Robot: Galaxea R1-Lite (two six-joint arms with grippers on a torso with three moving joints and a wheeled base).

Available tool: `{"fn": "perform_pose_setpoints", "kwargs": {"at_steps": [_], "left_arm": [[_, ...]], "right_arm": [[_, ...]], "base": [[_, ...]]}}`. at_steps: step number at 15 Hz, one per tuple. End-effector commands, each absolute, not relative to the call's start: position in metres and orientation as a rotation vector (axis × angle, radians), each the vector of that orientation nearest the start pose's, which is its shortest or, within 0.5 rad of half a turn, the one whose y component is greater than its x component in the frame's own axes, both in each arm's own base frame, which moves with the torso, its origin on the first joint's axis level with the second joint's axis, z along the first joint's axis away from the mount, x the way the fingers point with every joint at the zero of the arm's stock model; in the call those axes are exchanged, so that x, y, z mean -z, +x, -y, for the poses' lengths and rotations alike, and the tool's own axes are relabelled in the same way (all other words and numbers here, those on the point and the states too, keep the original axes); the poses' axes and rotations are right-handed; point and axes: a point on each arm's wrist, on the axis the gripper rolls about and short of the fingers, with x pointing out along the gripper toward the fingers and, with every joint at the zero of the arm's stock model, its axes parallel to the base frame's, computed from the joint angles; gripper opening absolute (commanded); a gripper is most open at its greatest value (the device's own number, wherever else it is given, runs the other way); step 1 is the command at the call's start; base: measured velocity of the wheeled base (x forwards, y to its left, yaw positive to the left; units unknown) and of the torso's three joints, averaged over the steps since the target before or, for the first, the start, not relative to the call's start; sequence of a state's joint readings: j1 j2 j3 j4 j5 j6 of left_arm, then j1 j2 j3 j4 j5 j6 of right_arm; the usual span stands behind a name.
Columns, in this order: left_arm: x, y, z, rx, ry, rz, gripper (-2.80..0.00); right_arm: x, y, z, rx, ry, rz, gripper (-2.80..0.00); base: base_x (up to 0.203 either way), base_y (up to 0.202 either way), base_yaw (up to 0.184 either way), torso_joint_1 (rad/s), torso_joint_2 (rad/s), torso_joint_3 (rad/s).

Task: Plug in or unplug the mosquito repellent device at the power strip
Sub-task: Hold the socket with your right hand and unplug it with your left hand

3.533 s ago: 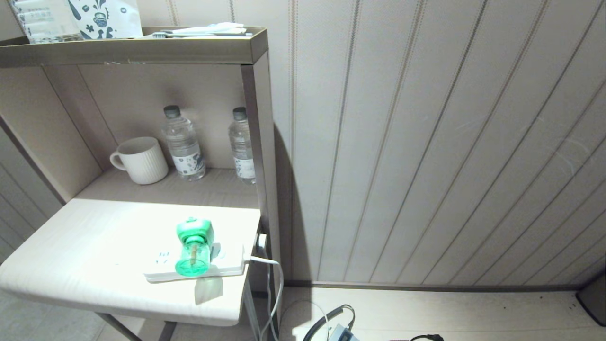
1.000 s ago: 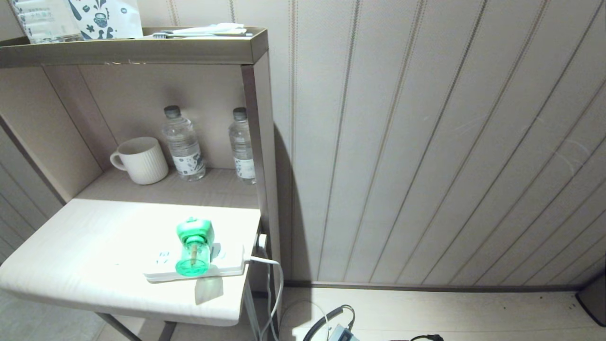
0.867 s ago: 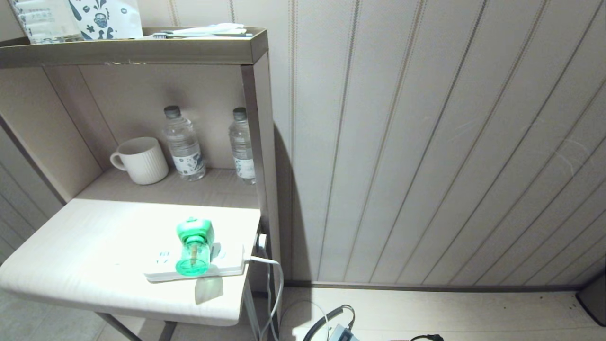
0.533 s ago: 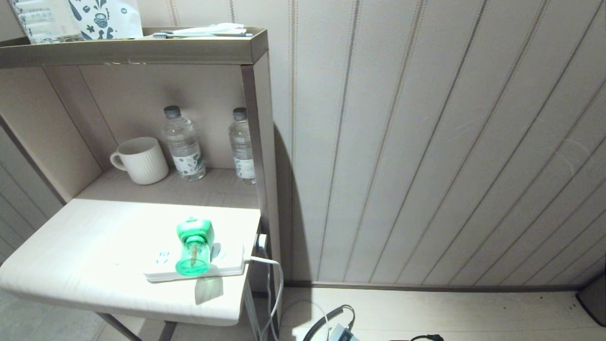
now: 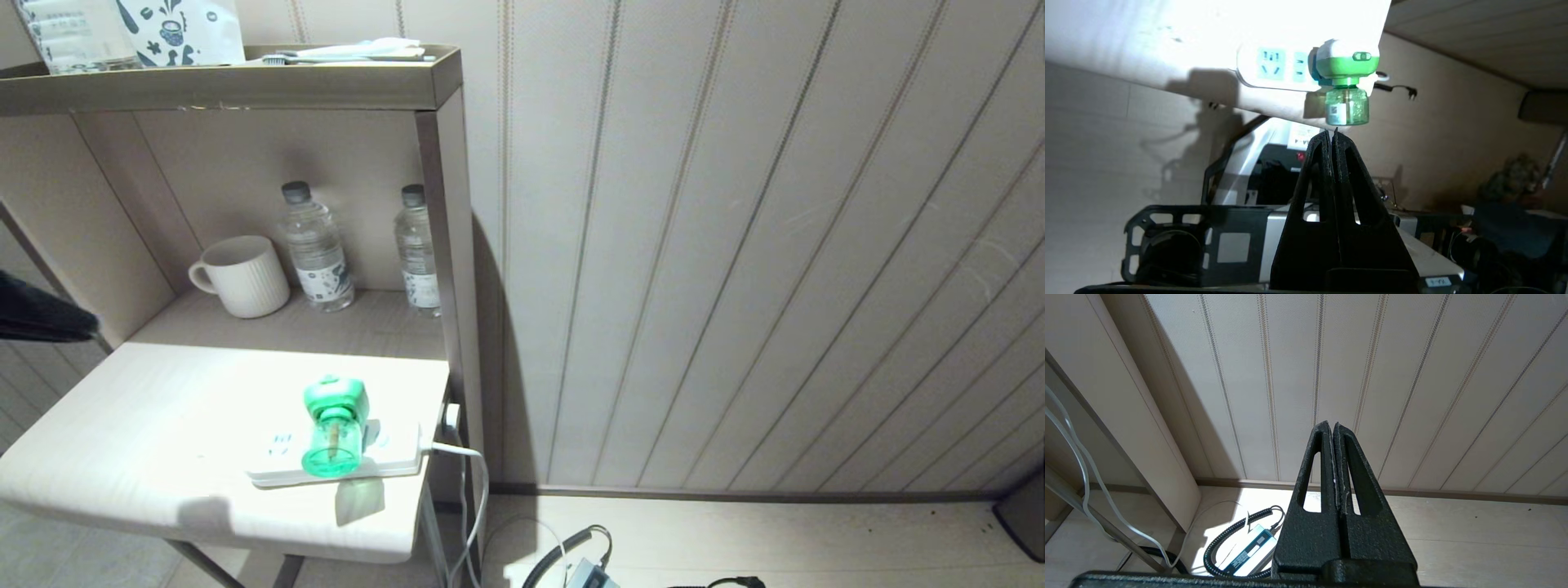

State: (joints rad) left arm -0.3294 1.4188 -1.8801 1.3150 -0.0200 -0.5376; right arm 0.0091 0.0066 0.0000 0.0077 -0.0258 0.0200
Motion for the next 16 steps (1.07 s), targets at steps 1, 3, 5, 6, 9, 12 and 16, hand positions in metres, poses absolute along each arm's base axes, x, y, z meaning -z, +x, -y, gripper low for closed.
{"fn": "perform_pose_setpoints", "kwargs": {"at_steps": [1, 3, 5, 6, 9, 12, 16], "left_arm": [[-0.338, 0.182, 0.093, 0.045, -0.332, -1.044, -2.80], [-0.329, 0.196, 0.106, 0.016, -0.323, -1.060, -2.80], [-0.315, 0.212, 0.115, -0.015, -0.304, -1.113, -2.80], [-0.310, 0.220, 0.120, -0.031, -0.308, -1.129, -2.80], [-0.302, 0.233, 0.127, -0.075, -0.374, -1.126, -2.80], [-0.301, 0.233, 0.128, -0.077, -0.374, -1.127, -2.80], [-0.301, 0.234, 0.127, -0.093, -0.362, -1.121, 0.00]], "right_arm": [[-0.075, -0.022, 0.001, 0.017, 0.020, -0.014, -2.80], [-0.075, -0.022, 0.001, 0.017, 0.020, -0.014, -2.80], [-0.075, -0.022, 0.001, 0.017, 0.020, -0.014, -2.80], [-0.075, -0.022, 0.001, 0.017, 0.020, -0.014, -2.80], [-0.075, -0.022, 0.001, 0.017, 0.020, -0.014, -2.80], [-0.075, -0.022, 0.001, 0.017, 0.020, -0.014, -2.80], [-0.075, -0.022, 0.001, 0.017, 0.020, -0.014, -2.80]], "base": [[0.000, 0.000, 0.000, 0.000, 0.00, 0.000], [0.000, 0.000, 0.000, 0.000, 0.00, 0.000], [0.000, 0.000, 0.000, 0.000, 0.00, 0.000], [0.000, 0.000, 0.000, 0.000, 0.00, 0.000], [0.000, 0.000, 0.000, 0.000, 0.00, 0.000], [0.000, 0.000, 0.000, 0.000, 0.00, 0.000], [0.000, 0.000, 0.000, 0.000, 0.00, 0.000]]}}
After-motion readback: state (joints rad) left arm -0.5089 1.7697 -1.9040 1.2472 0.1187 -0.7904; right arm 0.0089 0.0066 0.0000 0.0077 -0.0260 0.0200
